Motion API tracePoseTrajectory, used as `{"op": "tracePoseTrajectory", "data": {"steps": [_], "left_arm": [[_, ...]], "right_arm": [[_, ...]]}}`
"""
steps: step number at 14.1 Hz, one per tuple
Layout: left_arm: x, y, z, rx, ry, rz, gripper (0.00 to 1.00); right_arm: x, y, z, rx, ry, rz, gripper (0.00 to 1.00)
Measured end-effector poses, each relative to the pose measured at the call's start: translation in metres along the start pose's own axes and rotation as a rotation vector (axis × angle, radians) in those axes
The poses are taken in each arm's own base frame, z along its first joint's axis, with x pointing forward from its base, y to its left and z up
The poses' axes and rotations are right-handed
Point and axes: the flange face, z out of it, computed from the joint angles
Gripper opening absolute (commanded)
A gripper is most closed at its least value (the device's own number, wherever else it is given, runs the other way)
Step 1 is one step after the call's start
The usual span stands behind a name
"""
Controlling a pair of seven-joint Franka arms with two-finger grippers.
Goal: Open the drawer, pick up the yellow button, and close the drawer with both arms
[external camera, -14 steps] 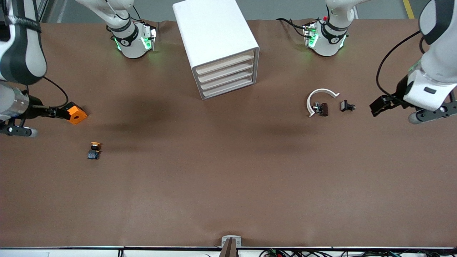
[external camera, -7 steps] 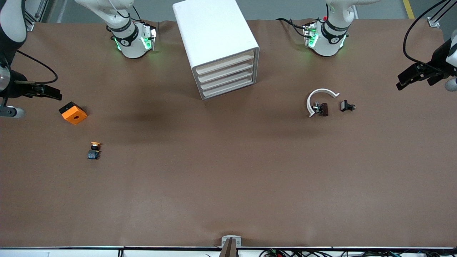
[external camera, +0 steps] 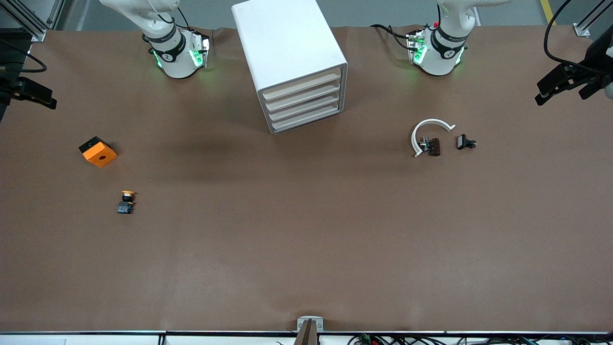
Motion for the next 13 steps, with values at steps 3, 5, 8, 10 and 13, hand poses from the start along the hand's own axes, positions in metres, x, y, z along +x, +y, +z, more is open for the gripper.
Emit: {"op": "tracePoseTrajectory", "data": {"steps": [3,5,8,10,13], "left_arm": [[-0.001,0.016,0.003,0.002,-0.008,-0.051,1.00],[-0.001,0.023,0.006,0.004,-0.016,-0.058,1.00],[0.010,0.024,0.010,0.009,-0.033,-0.058,1.00],[0.023,0.025,0.004,0.007,-0.035,-0.060,1.00],[0.033,0.024,-0.002,0.001,-0.017,-0.057,1.00]], "right_arm": [[0.001,0.001,0.003,0.009,-0.015,0.001,1.00],[0.000,0.000,0.006,0.012,-0.036,0.012,1.00],[-0.002,-0.008,0.003,0.039,-0.031,0.061,1.00],[-0.004,-0.013,-0.002,0.073,0.012,0.070,1.00],[-0.016,-0.021,-0.002,0.089,0.081,0.060,1.00]]}}
